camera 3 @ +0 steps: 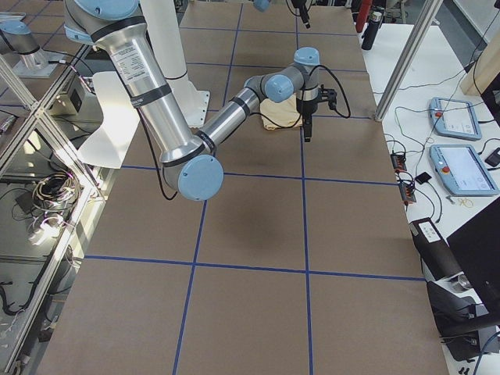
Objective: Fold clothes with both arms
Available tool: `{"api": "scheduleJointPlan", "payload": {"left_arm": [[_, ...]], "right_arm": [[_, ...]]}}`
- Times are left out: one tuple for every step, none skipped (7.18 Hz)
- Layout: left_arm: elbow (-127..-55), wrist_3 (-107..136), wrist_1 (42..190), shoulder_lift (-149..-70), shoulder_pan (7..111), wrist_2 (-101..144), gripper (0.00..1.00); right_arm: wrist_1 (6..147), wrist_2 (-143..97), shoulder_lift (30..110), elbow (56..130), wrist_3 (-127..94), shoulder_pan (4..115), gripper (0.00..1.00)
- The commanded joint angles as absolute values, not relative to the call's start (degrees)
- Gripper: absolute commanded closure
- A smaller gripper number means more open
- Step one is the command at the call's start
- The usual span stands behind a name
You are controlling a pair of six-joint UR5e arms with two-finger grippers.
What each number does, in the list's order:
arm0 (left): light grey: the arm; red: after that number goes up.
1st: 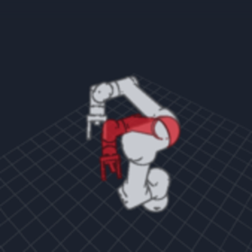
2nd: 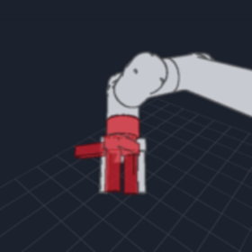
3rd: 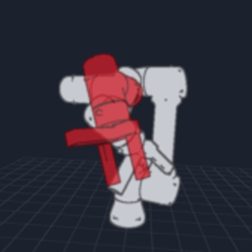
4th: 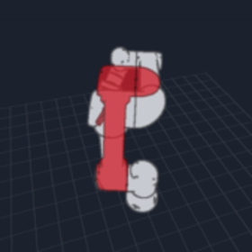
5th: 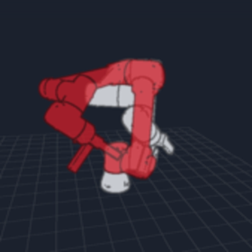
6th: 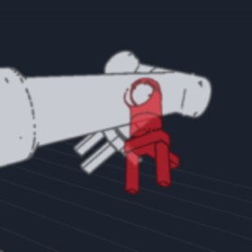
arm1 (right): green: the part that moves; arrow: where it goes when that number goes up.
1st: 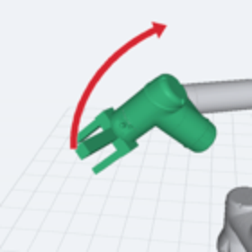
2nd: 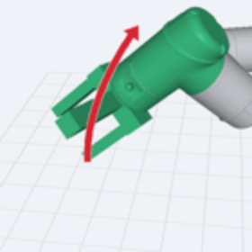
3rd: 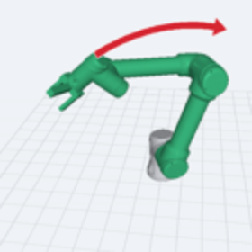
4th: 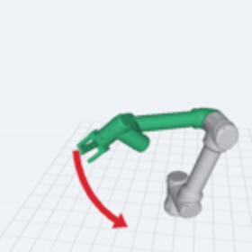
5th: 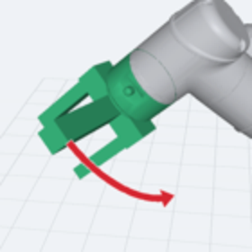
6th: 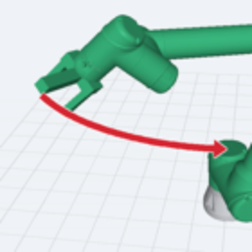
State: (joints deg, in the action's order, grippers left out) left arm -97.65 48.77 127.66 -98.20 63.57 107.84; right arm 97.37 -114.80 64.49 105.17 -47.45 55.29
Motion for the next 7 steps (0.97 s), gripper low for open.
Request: {"api": "scheduleJointPlan", "payload": {"left_arm": [[-94.75,47.73,131.40,-96.95,65.04,107.76,0.01],[-91.96,47.29,131.40,-97.29,64.95,107.67,0.01],[-91.76,45.02,130.70,-96.95,65.30,108.01,0.01],[-91.76,36.91,130.17,-96.77,66.69,110.71,0.01],[-91.84,29.17,127.47,-95.03,70.71,116.48,0.01],[-91.93,20.39,122.66,-94.84,74.84,119.41,0.01],[-91.93,12.39,120.17,-94.66,78.19,119.36,0.01]], "right_arm": [[96.77,-114.87,68.36,105.74,-46.76,58.61,0.00],[96.85,-115.13,68.81,104.78,-44.50,60.19,0.00],[96.77,-115.48,70.30,103.81,-41.34,61.95,0.00],[96.77,-117.14,71.88,102.58,-33.74,64.40,0.00],[96.77,-118.90,73.20,100.83,-27.92,67.38,0.00],[96.77,-122.66,75.21,99.59,-20.81,70.11,0.00],[96.77,-126.44,76.97,98.97,-14.57,72.75,0.00]]}}
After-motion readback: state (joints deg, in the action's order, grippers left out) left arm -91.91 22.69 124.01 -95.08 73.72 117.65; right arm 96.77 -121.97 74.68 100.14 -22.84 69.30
